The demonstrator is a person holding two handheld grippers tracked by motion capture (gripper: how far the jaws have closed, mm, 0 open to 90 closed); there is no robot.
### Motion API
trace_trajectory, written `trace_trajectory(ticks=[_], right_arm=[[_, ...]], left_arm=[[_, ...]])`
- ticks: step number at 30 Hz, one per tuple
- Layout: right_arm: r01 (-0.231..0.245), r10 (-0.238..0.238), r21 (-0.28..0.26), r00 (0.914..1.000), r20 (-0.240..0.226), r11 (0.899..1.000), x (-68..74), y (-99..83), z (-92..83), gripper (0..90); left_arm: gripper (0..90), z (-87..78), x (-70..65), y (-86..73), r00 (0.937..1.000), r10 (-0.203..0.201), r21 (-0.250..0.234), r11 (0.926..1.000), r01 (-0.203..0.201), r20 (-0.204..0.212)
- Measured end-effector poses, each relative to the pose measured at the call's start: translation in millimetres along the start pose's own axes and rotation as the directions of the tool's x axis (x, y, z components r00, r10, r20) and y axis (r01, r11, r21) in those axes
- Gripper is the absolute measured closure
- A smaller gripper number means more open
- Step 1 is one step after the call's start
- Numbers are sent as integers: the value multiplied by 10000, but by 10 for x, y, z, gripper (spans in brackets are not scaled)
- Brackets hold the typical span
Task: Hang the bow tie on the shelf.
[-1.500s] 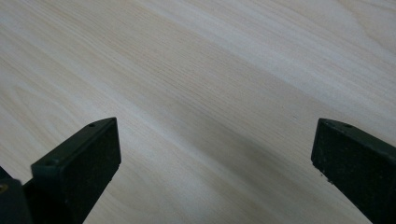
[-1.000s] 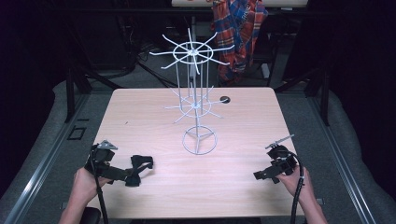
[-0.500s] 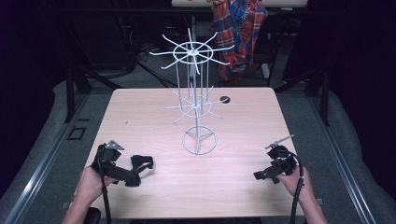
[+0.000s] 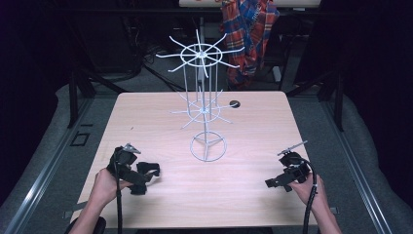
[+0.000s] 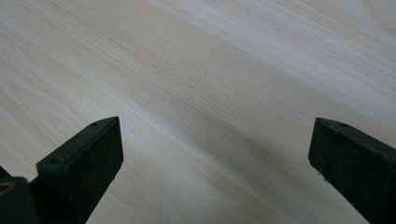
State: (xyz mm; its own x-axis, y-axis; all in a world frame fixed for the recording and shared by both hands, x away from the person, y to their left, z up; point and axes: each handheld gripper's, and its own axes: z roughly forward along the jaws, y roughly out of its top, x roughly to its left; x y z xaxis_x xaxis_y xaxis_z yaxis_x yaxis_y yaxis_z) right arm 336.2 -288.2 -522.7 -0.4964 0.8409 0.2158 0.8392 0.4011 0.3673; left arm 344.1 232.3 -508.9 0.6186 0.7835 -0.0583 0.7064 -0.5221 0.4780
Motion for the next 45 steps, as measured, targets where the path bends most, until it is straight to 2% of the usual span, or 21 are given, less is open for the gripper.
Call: trace_trajectory(ticks=[8, 15, 19, 20, 23, 28, 34, 37, 38, 40, 45], right_arm=[[-58, 58, 23, 10000, 19, 10000, 4, -1, 1, 28], [-68, 67, 59, 10000, 28, 10000, -1, -4, 1, 30], [-55, 56, 91, 10000, -63, 9999, -1, -5, 12, 30], [-34, 35, 121, 10000, -85, 9999, -5, -4, 11, 30], [-43, 44, 117, 10000, -85, 9999, -5, -5, 11, 31], [-96, 96, 154, 9999, -43, 9998, 2, -5, 7, 32], [-43, 44, 144, 10000, -18, 9999, 1, -5, 10, 33], [61, -62, 263, 10000, 36, 9996, -4, -3, 3, 35], [64, -65, 261, 10000, 35, 9996, -4, -3, 4, 35], [64, -65, 270, 10000, 37, 9996, -3, -3, 3, 36], [-75, 76, 224, 10000, -39, 9997, 2, -6, 5, 36]], left_arm=[[1, 76, 8, 55, 9998, 215, 322, 9993, -215, 23], [71, 133, -42, 103, 9982, 594, 499, 9970, -598, 84], [192, 154, -77, 115, 9971, 754, 564, 9955, -756, 55], [244, 170, -99, 114, 9956, 928, 675, 9933, -933, 107], [355, 205, -125, 106, 9939, 1103, 862, 9901, -1106, 82], [519, 215, -132, 100, 9928, 1180, 900, 9887, -1195, 228], [626, 249, -144, 96, 9909, 1307, 1160, 9842, -1337, 328], [716, 276, -153, 101, 9893, 1397, 1344, 9804, -1442, 427], [716, 288, -156, 105, 9889, 1419, 1422, 9789, -1468, 440], [792, 315, -173, 115, 9883, 1473, 1477, 9774, -1515, 390], [872, 315, -176, 117, 9882, 1502, 1526, 9764, -1529, 294]])
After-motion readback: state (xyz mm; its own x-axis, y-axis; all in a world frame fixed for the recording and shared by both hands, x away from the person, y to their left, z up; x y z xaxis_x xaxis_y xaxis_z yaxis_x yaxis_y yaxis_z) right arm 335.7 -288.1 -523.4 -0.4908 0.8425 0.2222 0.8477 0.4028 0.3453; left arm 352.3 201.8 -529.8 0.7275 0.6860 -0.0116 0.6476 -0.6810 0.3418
